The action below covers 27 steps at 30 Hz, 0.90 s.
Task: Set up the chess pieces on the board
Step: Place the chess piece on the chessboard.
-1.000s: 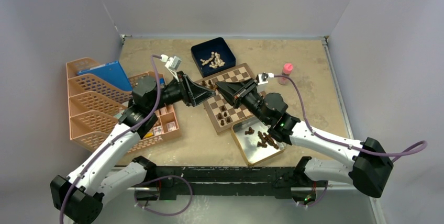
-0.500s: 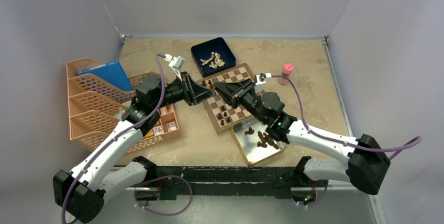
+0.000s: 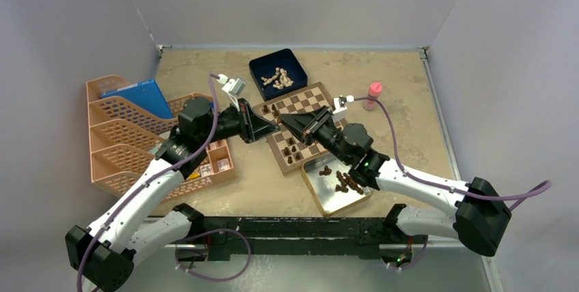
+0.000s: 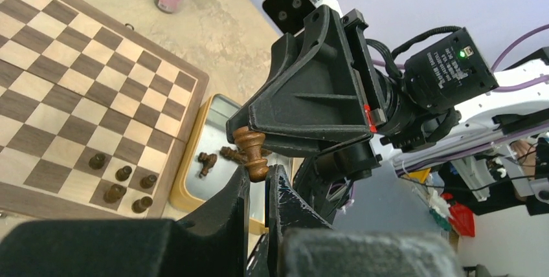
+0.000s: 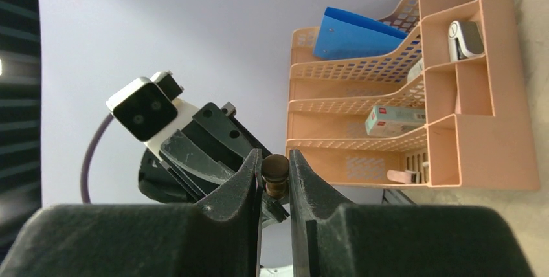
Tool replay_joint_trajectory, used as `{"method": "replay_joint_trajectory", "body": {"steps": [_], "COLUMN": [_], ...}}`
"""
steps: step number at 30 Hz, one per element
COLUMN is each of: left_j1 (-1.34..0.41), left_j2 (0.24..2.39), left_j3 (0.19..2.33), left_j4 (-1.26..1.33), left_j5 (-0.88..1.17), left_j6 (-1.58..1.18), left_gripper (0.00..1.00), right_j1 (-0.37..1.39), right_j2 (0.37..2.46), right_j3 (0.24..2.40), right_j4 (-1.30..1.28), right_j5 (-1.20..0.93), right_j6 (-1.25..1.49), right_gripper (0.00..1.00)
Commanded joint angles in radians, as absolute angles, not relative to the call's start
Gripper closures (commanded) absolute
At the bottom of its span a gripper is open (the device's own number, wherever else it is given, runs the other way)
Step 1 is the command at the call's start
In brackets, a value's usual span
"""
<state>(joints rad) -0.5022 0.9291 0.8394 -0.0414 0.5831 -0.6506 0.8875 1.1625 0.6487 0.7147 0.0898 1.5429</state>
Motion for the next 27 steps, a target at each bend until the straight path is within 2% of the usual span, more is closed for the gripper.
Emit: {"method": "replay_joint_trajectory", "body": {"steps": [1, 7, 14, 22, 27], "left_j1": [-0.492, -0.492, -0.492, -0.492, -0.491], "left_j2": [0.906, 0.910, 0.915, 1.050, 1.225], "left_j3": [0.913, 0.920, 0.930, 1.107, 1.258], "left_j4": [-0.065, -0.076, -0.132, -0.542, -0.745], "left_j5": [0.501, 0.540, 0.599, 0.499, 0.421], "left_j6": [-0.560, -0.515, -0.425, -0.232, -0.152], "left_gripper": [1.00, 1.00, 1.00, 1.00, 1.00], "right_j1": [0.898, 0.902, 0.902, 0.902, 0.901], "right_j2": [1.121, 1.115, 1.088, 0.925, 0.772], "right_j3": [0.598, 0.543, 0.563, 0.566, 0.544], "right_j4": [0.746, 0.787, 0.715, 0.440, 0.247], "right_j5": [0.019, -0.018, 0.011, 0.122, 0.180], "right_j6": [1.444, 1.416, 1.341, 1.152, 1.042], "right_gripper": [0.85, 0.80, 0.78, 0.66, 0.65]}}
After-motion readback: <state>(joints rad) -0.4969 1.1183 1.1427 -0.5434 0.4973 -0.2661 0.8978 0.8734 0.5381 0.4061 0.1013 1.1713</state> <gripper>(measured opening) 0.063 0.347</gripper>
